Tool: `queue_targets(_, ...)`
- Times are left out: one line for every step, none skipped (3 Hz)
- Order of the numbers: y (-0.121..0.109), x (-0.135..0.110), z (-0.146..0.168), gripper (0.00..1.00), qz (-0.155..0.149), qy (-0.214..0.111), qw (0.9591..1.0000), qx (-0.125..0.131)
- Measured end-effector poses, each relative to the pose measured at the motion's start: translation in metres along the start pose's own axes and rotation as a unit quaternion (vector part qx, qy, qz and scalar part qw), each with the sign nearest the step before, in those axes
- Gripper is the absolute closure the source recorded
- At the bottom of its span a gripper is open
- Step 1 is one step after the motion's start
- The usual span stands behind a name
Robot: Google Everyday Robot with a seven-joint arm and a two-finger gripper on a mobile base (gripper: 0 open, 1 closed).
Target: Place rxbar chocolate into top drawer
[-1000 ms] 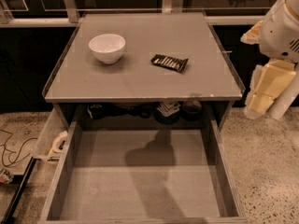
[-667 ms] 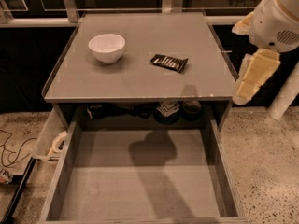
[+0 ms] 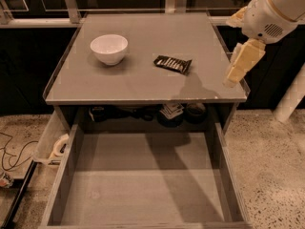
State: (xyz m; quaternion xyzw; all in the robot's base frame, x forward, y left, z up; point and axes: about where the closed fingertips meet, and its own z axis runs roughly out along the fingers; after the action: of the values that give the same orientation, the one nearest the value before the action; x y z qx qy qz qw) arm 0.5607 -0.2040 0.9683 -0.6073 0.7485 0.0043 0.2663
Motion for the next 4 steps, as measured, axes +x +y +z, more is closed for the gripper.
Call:
queue_targets(-0.025,0.002,0.025,0.00,0.010,-0.030,0.9995,-0.007)
queue_targets(-0.028,0.000,0.035,0.00,0.009,-0.037,0.9992,-0.014)
queue_targets(-0.047,-0.002,0.066,0.00,0.027,-0.067,0.9970,-0.027)
queue_targets(-0.064,-0.011,0.097,0.00,0.048,-0.097,0.9929,-0.050)
